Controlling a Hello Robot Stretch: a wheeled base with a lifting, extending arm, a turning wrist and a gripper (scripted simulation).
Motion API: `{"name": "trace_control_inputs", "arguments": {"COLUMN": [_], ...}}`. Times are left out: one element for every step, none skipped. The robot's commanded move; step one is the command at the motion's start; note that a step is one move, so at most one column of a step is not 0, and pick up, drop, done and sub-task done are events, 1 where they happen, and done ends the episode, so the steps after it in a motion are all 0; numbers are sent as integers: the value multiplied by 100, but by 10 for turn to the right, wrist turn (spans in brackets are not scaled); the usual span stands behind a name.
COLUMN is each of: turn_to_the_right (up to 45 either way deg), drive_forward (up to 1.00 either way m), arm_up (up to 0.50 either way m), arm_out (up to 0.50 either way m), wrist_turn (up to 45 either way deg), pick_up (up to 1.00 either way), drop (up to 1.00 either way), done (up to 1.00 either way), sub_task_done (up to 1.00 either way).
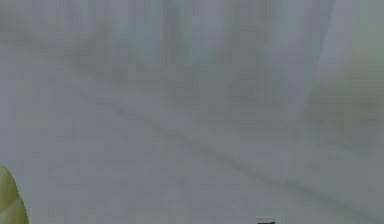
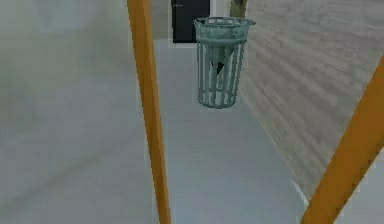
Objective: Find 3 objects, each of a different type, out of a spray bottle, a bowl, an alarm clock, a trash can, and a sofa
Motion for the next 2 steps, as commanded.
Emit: {"name": "trace_control_inputs", "arguments": {"turn_to_the_right": [0,-450], "drive_forward": [5,0], "arm_up": [0,0], "arm_out": [0,0], "wrist_turn": [0,0], "pick_up": [0,0], "drop": [0,0], "done": [0,0], "sub_task_done": [0,0]}}
